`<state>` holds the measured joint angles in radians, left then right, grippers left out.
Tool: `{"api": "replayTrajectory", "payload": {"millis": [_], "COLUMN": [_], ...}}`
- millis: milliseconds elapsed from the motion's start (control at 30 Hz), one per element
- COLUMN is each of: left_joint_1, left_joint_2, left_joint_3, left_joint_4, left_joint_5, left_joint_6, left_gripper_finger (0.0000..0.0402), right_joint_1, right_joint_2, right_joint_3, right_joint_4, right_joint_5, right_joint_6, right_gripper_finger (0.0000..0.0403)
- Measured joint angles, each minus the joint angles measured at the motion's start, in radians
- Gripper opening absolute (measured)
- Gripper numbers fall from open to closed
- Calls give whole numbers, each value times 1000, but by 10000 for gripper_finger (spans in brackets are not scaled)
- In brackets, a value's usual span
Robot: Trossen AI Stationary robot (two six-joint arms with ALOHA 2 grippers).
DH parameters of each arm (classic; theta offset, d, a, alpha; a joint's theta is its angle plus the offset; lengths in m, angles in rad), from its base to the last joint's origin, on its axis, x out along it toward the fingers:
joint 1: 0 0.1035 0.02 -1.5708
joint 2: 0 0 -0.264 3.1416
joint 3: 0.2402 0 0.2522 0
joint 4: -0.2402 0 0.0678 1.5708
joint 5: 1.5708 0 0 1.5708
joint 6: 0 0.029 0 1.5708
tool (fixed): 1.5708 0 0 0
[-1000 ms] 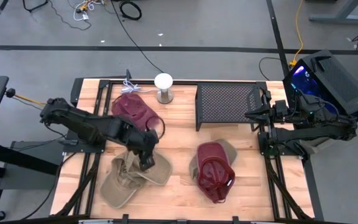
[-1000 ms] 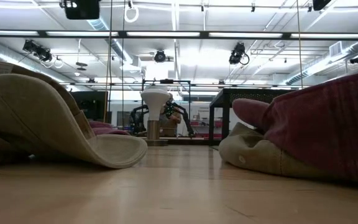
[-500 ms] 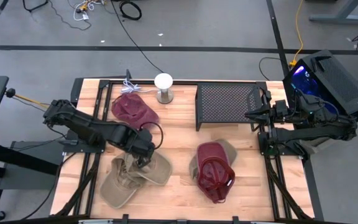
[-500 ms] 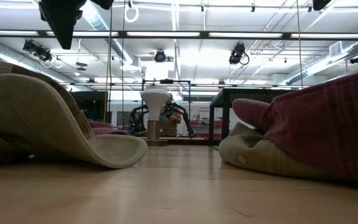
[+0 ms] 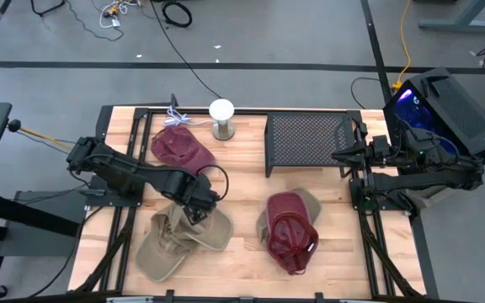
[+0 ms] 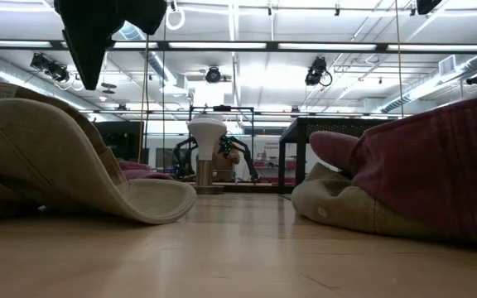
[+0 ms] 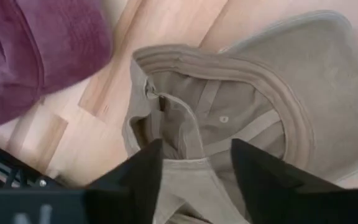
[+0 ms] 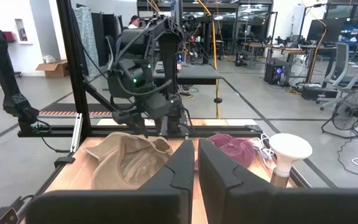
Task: Pick & Place hat
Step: Put the top brown hat on the black shelf
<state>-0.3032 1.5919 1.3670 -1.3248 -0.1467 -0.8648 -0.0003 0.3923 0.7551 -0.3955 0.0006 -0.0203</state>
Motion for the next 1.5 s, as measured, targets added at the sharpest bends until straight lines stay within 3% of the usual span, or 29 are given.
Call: {"api": "replayTrajectory", "payload": {"millis": [267,667,833,1033,1233,1433,1500], "left_joint_1": [5,5,6,5,-5,-31,-32], "left_joint_2": [34,22,22,2,-56,-70,-70], "left_joint_3": [-57,-212,-247,-220,-112,22,37], "left_joint_4": [-12,20,37,44,43,150,221], "left_joint_5": [60,45,21,-27,-291,-733,-825], "left_joint_6": [-23,-70,-97,-122,-69,261,392], "left_gripper_finger": [271,247,186,30,12,12,11], "right_joint_1": [0,0,0,0,0,0,0], "right_joint_2": [0,0,0,0,0,0,0], "right_joint_3": [0,0,0,0,0,0,0], "right_joint_4": [-4,-4,-3,-3,-3,-3,-3], "right_joint_5": [0,0,0,0,0,0,0], "right_joint_6": [0,0,0,0,0,0,0], "right_gripper_finger": [27,27,27,27,27,27,27]}}
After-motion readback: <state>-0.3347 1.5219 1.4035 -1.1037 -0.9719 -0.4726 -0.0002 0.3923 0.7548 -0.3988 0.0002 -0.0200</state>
